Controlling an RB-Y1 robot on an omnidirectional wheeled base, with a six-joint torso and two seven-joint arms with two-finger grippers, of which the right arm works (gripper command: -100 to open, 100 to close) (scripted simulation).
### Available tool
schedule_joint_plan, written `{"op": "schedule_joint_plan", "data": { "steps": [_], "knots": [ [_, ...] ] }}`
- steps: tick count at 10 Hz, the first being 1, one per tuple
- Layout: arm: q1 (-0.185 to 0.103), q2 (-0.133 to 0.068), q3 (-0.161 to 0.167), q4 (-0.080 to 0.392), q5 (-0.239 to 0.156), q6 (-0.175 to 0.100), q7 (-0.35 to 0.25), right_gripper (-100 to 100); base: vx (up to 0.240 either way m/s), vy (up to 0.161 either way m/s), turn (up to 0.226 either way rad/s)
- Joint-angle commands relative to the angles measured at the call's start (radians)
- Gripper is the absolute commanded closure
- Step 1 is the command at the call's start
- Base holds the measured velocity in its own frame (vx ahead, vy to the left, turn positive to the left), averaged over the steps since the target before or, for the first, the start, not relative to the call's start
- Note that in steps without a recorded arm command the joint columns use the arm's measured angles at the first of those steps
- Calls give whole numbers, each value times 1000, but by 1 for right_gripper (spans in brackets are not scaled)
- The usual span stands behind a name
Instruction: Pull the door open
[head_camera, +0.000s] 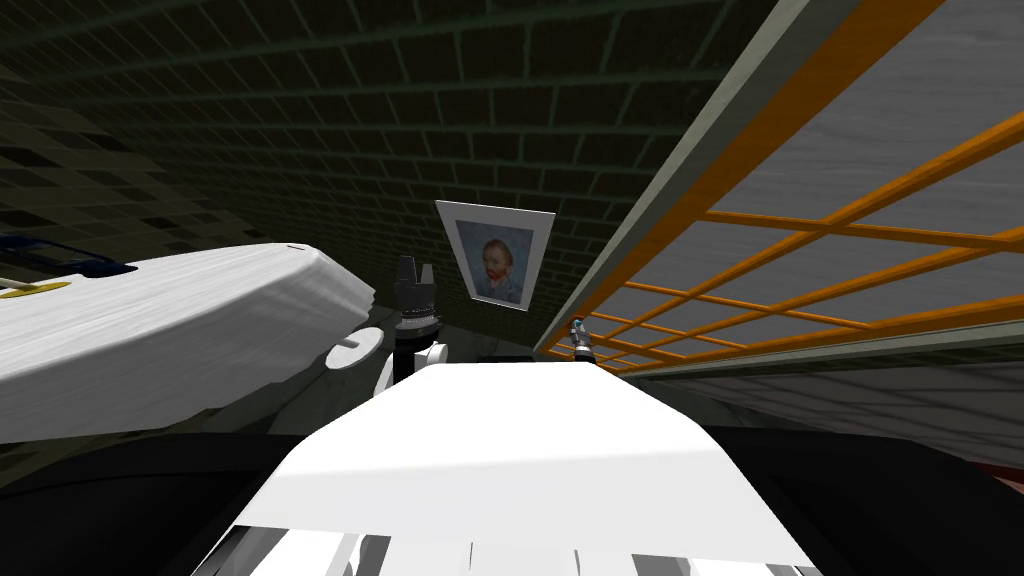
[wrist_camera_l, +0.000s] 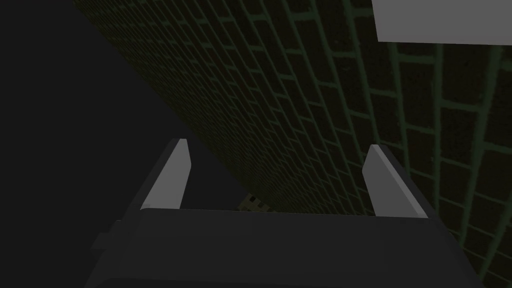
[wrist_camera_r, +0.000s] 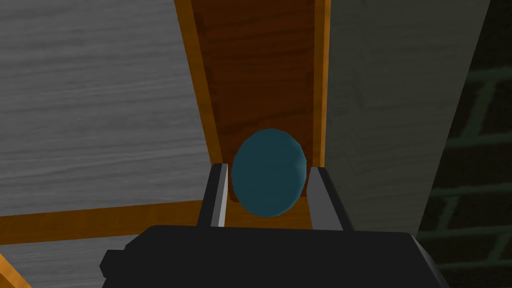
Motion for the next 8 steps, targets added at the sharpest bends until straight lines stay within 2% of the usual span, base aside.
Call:
{"op": "schedule_joint_plan", "data": {
  "steps": [1, 3, 8],
  "knots": [
    [-1, 2, 2, 0, 1, 0, 0, 100, 0, 0, 0],
    [-1, 2, 2, 0, 1, 0, 0, 100, 0, 0, 0],
    [-3, -7, 11, 6, -38, -1, -124, 100, -33, -13, 52]
  ]
}}
